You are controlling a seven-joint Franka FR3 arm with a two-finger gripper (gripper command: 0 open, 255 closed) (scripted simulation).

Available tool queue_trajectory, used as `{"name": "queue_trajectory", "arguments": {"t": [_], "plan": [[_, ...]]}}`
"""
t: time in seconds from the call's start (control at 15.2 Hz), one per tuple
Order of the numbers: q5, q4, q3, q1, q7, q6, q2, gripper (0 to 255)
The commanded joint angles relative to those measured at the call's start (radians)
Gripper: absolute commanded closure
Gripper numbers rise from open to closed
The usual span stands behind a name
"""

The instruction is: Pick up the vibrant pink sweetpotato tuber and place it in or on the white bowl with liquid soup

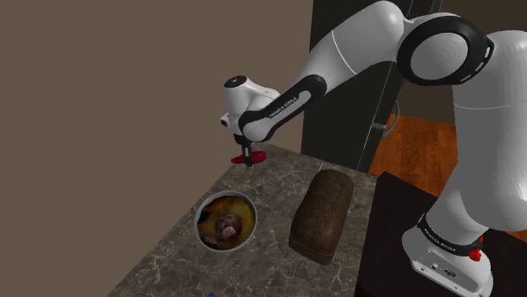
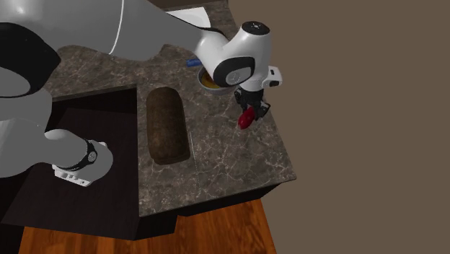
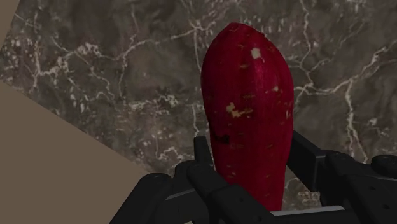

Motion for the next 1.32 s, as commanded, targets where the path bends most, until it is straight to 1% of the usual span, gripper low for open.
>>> {"name": "queue_trajectory", "arguments": {"t": [0.0, 0.86, 1.25], "plan": [[0.006, 0.006, 0.003, -0.001, -0.005, -0.021, -0.015, 255], [0.04, 0.06, 0.018, -0.008, -0.039, -0.152, -0.096, 255], [0.027, 0.023, 0.057, 0.077, 0.091, -0.163, -0.125, 255]]}}
